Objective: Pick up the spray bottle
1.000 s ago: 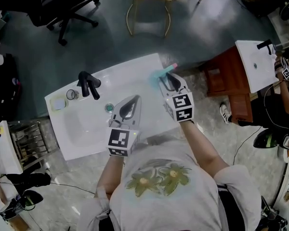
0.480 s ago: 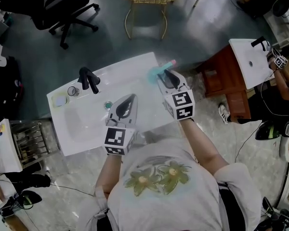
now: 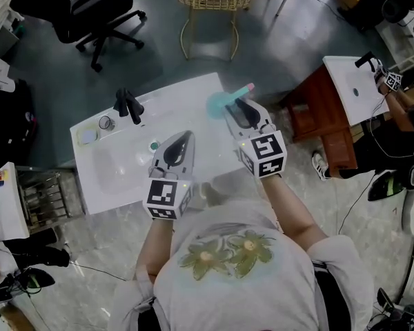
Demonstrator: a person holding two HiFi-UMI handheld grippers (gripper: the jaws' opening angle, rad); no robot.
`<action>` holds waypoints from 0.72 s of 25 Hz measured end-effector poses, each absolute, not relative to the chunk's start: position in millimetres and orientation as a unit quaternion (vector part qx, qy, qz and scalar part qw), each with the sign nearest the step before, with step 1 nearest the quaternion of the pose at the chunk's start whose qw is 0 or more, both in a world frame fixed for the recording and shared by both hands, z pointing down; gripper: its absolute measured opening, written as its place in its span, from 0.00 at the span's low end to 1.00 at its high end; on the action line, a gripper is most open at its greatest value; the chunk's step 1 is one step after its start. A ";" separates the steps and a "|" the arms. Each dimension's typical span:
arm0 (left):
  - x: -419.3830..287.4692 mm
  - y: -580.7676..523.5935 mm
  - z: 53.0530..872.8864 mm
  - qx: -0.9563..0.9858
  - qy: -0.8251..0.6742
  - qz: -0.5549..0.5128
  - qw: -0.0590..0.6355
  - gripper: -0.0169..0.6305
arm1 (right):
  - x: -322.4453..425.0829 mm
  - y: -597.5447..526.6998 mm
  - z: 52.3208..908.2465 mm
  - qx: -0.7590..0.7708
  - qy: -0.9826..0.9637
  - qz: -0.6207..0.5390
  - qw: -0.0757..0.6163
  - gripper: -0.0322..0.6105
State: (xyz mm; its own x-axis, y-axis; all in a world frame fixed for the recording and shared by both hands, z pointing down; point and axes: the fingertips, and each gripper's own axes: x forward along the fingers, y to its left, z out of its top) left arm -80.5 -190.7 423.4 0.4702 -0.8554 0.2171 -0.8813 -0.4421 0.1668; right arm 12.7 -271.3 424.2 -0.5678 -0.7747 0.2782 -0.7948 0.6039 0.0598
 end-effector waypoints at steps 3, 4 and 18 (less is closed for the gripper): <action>-75.1 -179.2 418.0 0.849 -0.511 0.049 0.121 0.04 | 7.8 -253.4 406.3 0.431 -0.894 0.027 0.122 0.26; -73.8 -175.0 415.7 0.850 -0.512 0.048 0.119 0.04 | 5.8 -246.7 401.0 0.426 -0.897 0.024 0.118 0.26; -56.6 -123.3 385.2 0.852 -0.515 0.018 0.095 0.04 | -9.2 -165.5 356.0 0.382 -0.919 0.004 0.094 0.26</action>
